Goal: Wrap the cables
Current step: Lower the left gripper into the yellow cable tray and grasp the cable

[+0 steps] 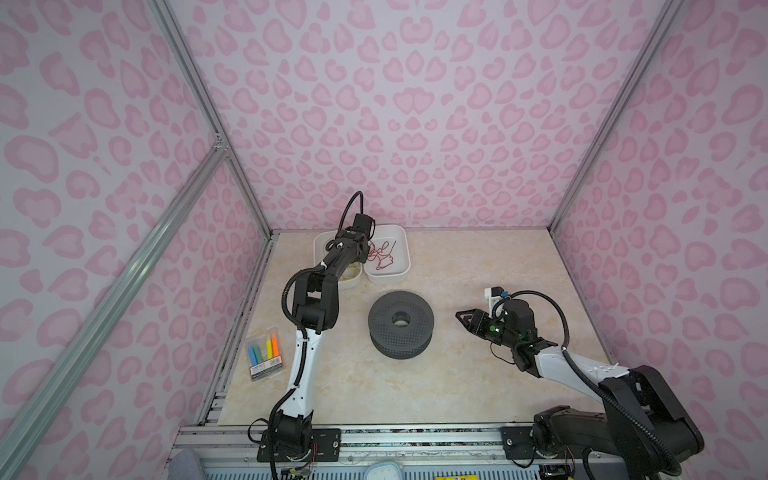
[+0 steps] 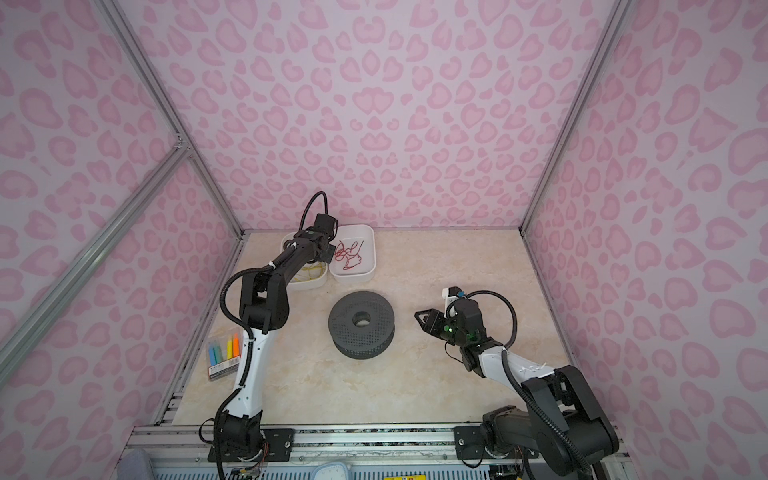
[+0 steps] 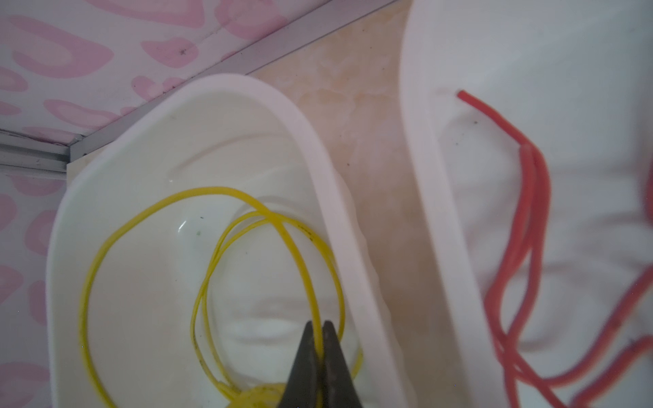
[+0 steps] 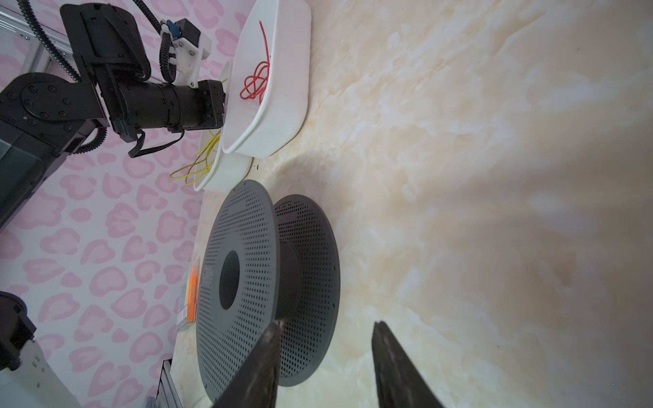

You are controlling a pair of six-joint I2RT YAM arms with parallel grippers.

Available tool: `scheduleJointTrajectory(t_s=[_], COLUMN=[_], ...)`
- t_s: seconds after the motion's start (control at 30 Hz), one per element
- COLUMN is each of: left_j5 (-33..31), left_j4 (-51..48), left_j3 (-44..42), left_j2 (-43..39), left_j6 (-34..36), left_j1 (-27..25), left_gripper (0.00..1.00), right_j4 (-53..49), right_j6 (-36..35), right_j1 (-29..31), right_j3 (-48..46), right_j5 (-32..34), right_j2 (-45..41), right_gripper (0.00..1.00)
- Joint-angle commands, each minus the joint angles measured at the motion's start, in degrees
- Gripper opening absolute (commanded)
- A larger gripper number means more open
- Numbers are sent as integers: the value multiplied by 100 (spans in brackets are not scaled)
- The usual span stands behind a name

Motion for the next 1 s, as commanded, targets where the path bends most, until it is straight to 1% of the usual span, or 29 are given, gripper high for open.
scheduleJointTrajectory(t_s=[0.0,0.1,0.3,0.4,0.5,0.73,0.97], left_j5=[307,404,312,361,273,163,182], left_j4=[370,494,533,518,547,1117,1421], left_j3=[-166,-276,-311,-321,-375,-1103,-1395], left_j2=[-3174,-3368,-3492,-3640,-3818,-4573,-5018], left_j6=[42,71,134,116,152,393,510], left_j1=[4,3,0,4,-3,-114,-161], left_gripper=[3,3,3,3,3,3,3], right_j4=[128,153,129,114,112,103,61], right_j6=[-34,-25,-34,-43,-49,-34,-21], right_j1=[33,69,102,108,127,226,352], right_j3=[32,40,50,60,84,156,217], right_j5=[22,28,40,41,38,71,162], right_j2=[-4,14,-2,7,25,59,33], right_gripper=[44,44,44,44,44,44,44])
